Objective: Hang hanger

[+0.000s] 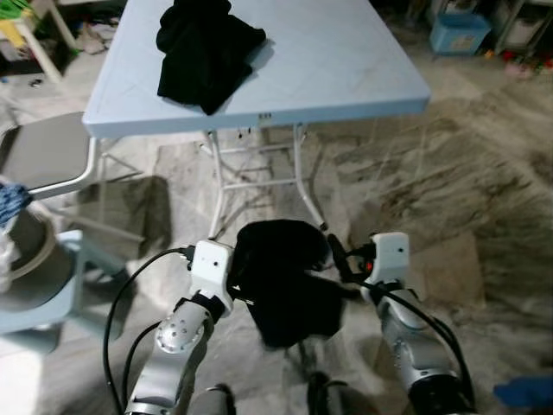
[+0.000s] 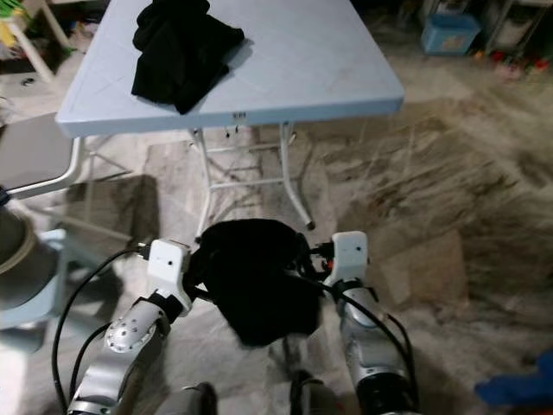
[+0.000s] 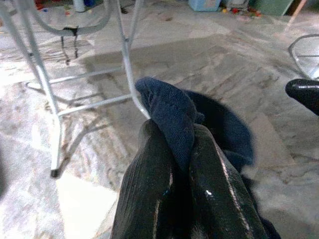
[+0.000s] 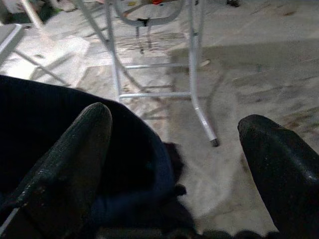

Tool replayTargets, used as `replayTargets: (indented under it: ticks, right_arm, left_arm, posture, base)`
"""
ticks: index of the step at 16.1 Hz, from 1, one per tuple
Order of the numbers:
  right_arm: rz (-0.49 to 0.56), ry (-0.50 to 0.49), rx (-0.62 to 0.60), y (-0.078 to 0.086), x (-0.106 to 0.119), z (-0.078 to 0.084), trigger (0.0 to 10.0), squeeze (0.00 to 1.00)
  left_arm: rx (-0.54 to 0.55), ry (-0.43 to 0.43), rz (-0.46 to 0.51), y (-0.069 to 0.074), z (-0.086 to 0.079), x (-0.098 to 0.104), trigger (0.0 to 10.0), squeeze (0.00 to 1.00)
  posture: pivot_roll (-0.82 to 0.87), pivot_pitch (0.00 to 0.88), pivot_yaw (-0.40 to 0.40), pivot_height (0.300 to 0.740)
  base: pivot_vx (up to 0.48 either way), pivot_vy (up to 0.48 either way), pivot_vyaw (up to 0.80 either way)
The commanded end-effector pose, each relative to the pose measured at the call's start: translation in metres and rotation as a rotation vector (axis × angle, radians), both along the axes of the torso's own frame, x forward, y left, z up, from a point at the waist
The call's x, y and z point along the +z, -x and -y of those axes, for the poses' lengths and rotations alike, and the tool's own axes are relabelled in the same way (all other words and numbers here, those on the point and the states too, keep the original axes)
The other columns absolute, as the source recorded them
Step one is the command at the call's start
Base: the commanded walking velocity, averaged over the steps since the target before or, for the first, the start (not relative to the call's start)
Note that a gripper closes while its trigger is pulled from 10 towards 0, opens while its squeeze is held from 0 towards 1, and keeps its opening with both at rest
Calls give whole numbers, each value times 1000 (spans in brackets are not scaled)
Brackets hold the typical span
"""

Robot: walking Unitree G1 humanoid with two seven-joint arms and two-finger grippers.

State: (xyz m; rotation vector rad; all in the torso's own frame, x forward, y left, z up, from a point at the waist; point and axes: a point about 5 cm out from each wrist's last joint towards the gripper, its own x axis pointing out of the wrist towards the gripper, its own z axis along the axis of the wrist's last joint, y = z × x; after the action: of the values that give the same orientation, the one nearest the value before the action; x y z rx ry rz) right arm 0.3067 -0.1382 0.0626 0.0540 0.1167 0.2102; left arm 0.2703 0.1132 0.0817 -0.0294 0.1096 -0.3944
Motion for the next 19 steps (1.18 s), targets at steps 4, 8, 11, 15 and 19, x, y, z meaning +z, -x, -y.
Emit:
replayTargets:
  ticks: [4,8,11,15,19]
  right_arm:
    - [-3,2,17,1,-2,-3,10000,0]
    - [1,3,19,1,-1,-3,10000,0]
    - [-1,3,21,0,-1,-4,10000,0]
    - [-11,-1,21,-1,-2,-4,10000,0]
    - [-12,2,10,-1,-2,-4,10000,0]
  left_arm:
    - [38,-5,-7,-2,-11,-3,10000,0]
    - [43,-3,-7,-2,-12,-3,10000,0]
    - [43,-6,-10,-1,-12,-5,10000,0]
    - [38,-4,-18,0,-12,-7,10000,0]
    - [23,-3,-43,1,-11,-8,10000,0]
  posture:
    - [3,218,44,740]
    - [4,214,40,740]
    - [6,213,37,740]
    - [9,211,34,740]
    - [9,210,33,740]
  base:
    - [272,0,-287]
    - [415,240,-150]
    - [409,251,0]
    - [395,273,-508]
    - [391,270,-800]
